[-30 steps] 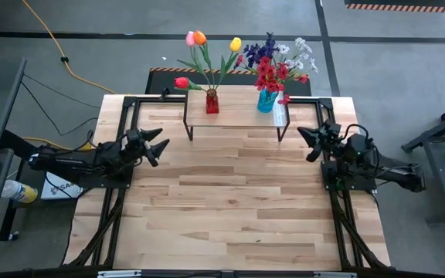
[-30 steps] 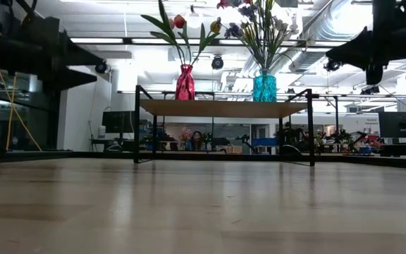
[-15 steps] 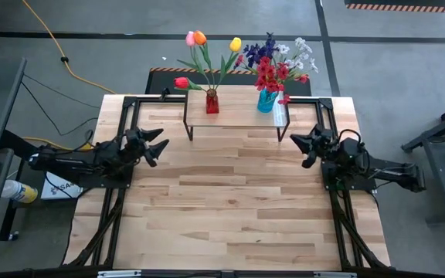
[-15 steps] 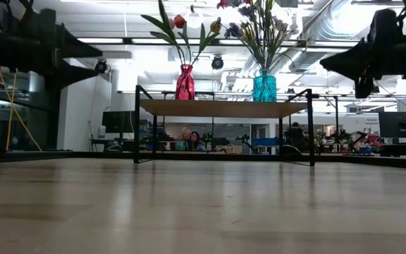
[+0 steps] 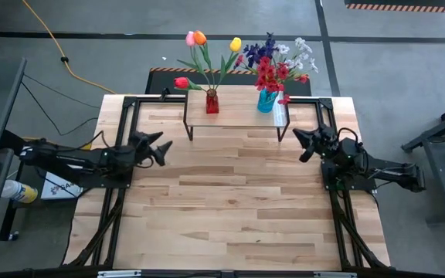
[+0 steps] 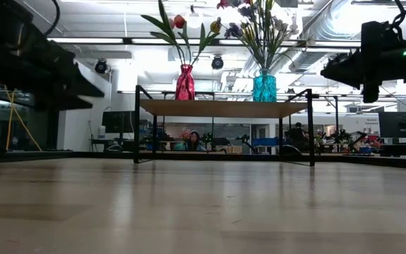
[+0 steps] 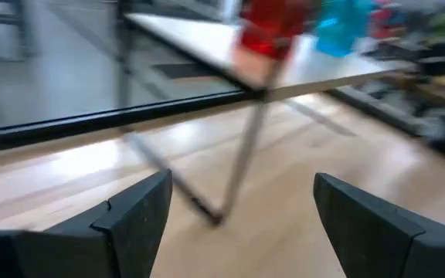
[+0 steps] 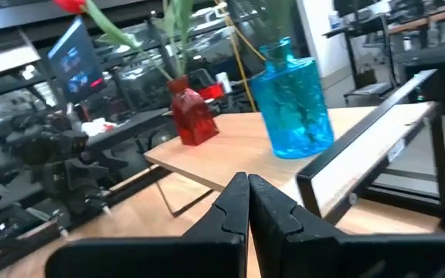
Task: Pick and place flowers into a vace then onto a shelf
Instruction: Return to Home Position
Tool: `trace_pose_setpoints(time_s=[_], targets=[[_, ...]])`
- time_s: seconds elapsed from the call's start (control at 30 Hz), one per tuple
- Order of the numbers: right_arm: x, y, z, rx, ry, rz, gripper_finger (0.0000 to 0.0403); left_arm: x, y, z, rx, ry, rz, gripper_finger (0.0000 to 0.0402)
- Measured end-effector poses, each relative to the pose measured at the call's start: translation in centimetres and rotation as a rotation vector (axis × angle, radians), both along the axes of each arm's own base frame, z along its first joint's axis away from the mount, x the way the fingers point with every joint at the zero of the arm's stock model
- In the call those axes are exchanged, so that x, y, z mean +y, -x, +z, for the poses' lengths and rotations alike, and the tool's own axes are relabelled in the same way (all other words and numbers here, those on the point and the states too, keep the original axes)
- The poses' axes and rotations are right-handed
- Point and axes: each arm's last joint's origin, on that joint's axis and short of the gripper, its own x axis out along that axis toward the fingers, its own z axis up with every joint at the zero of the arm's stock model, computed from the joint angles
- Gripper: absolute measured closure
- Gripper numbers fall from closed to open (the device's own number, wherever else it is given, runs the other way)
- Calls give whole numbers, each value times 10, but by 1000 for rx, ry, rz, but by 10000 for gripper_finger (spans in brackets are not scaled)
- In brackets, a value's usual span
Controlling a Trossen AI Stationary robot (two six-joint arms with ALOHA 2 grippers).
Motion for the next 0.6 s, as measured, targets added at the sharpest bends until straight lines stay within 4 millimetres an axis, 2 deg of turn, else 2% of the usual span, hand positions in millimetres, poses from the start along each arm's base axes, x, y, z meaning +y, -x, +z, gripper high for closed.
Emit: trace_pose_setpoints(time_s=[0.17,0.27,0.6], targets=[[-1,0,-1,-9,-23,-22,403,4,1,-6,7,13,219,55],[-1,0,0,-18,-33,-20,403,5,2,-5,-8,-4,290,55],[-1,1,0,-27,-39,-38,403,5,-1,13,-111,-68,282,55]])
